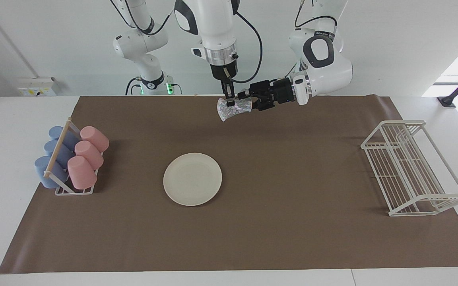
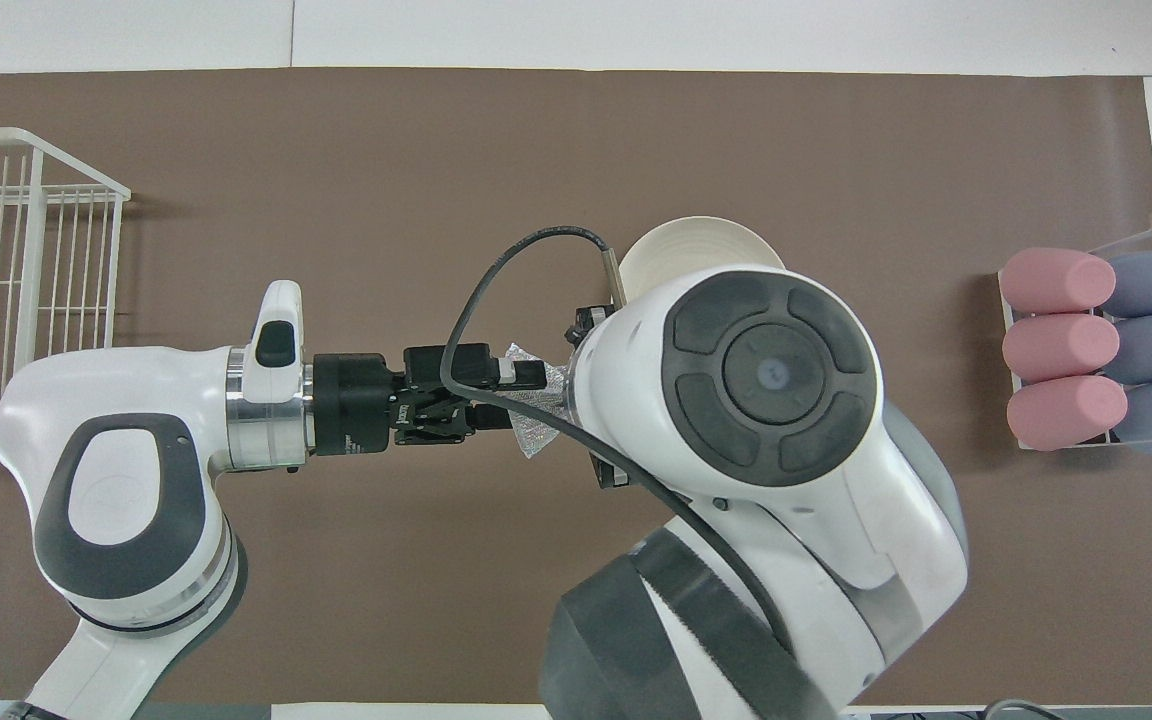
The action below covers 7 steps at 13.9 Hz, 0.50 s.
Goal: Wipe plate with sponge
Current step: 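Bring the sponge to the left gripper and grasp it there, then carry the sponge to the rack with the left gripper while the right gripper withdraws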
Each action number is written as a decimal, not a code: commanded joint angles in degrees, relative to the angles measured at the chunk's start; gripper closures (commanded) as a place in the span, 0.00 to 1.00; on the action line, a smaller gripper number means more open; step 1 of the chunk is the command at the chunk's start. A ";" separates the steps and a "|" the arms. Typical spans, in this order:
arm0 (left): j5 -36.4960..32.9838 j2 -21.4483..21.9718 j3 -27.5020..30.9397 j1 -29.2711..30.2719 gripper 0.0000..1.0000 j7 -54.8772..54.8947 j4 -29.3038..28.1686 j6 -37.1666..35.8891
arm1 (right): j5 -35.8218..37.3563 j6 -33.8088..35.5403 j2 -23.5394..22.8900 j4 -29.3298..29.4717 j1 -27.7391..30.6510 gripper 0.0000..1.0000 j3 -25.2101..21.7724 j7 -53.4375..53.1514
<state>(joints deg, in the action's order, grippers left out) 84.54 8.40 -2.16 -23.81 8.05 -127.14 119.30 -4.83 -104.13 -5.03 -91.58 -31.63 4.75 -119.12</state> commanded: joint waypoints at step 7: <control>0.36 0.04 1.19 0.52 1.00 -2.32 0.49 -2.67 | 1.66 0.51 -0.07 0.35 0.26 1.00 0.17 0.29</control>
<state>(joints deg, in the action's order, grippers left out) 84.54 8.41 -1.14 -23.60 7.46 -127.06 118.05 -4.82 -104.13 -5.04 -91.61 -31.63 4.72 -119.12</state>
